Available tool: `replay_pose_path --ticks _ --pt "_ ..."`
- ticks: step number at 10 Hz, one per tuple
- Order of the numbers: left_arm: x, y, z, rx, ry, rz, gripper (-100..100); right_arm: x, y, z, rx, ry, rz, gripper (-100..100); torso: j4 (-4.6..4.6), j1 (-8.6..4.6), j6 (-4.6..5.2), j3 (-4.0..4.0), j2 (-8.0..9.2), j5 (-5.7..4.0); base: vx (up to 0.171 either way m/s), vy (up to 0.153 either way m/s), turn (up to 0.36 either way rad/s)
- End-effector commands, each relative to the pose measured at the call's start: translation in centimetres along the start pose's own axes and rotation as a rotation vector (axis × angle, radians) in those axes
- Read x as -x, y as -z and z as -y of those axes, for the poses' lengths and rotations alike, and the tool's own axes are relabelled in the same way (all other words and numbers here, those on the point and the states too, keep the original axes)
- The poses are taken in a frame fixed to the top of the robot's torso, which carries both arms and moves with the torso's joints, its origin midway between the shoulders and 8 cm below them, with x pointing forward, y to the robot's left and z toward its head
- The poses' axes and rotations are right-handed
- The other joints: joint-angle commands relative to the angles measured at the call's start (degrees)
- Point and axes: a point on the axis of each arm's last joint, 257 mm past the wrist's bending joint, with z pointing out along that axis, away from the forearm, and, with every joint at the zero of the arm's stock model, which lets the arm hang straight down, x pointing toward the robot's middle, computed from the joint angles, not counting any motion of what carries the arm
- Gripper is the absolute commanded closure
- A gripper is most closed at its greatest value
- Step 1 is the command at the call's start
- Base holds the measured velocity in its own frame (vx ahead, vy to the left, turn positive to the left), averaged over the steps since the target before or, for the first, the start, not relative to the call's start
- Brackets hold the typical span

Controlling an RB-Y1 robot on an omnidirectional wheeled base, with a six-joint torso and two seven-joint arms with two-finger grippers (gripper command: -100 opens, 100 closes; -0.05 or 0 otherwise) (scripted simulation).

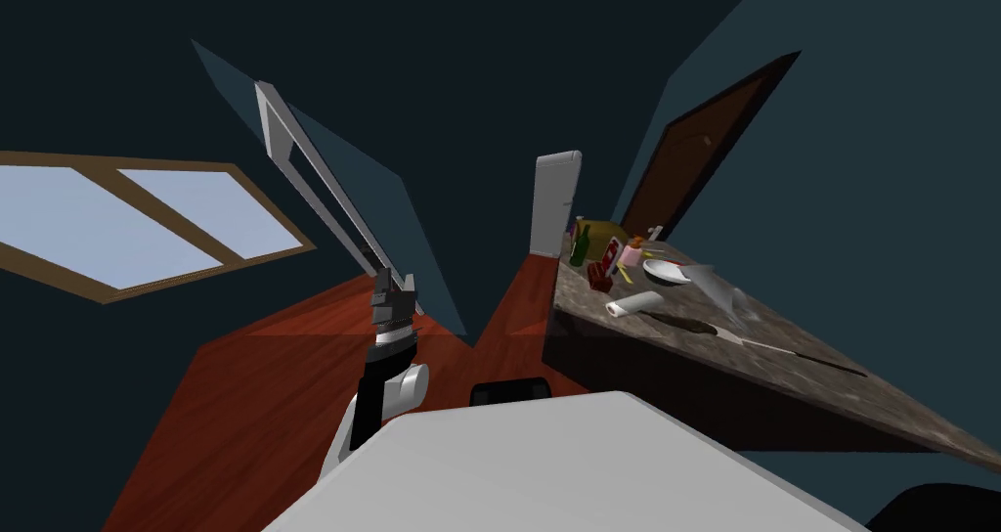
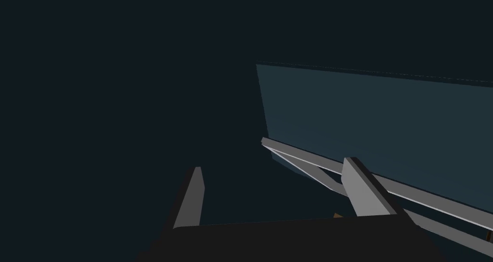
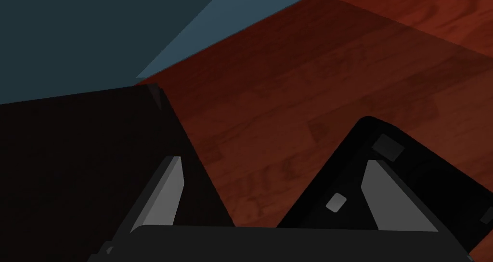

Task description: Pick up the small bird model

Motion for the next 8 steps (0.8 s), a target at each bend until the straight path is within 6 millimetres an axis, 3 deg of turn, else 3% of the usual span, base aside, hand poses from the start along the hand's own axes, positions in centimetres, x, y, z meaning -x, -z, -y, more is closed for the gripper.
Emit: replay_pose_path --ticks 1,2,3,5,6,8 --pt "0.0 0.0 0.0 0.0 0.0 0.0 0 -0.4 1.1 1.4 -0.02 0.021 -0.024 -100 0.0 0.0 0.0 0.0 0.0 0.0 0.152 0.004 0.079" --pt "0.0 0.0 0.0 0.0 0.0 0.0 0 -1.1 2.9 4.1 -0.055 0.045 -0.055 -100 -0.01 0.0 0.06 -0.02 -0.02 0.0 0.167 0.029 0.128" --pt "0.0 0.0 0.0 0.0 0.0 0.0 0 -1.1 2.9 4.2 -0.056 0.046 -0.056 -100 -0.03 0.06 0.01 -0.06 -0.1 0.01 0.137 0.026 0.093" --pt "0.0 0.0 0.0 0.0 0.0 0.0 0 -1.2 5.7 8.3 -0.11 0.075 -0.086 -100 -0.04 0.03 0.01 -0.08 -0.13 0.01 0.208 -0.008 0.162" --pt "0.0 0.0 0.0 0.0 0.0 0.0 0 -1.2 6.1 8.8 -0.116 0.081 -0.092 -100 -0.09 -0.06 -0.02 -0.21 -0.35 -0.01 0.18 -0.041 0.113" --pt "0.0 0.0 0.0 0.0 0.0 0.0 0 -0.1 8.1 11.6 -0.153 0.096 -0.088 -100 -0.04 -0.04 0.02 -0.1 -0.15 -0.03 0.187 -0.004 0.138"
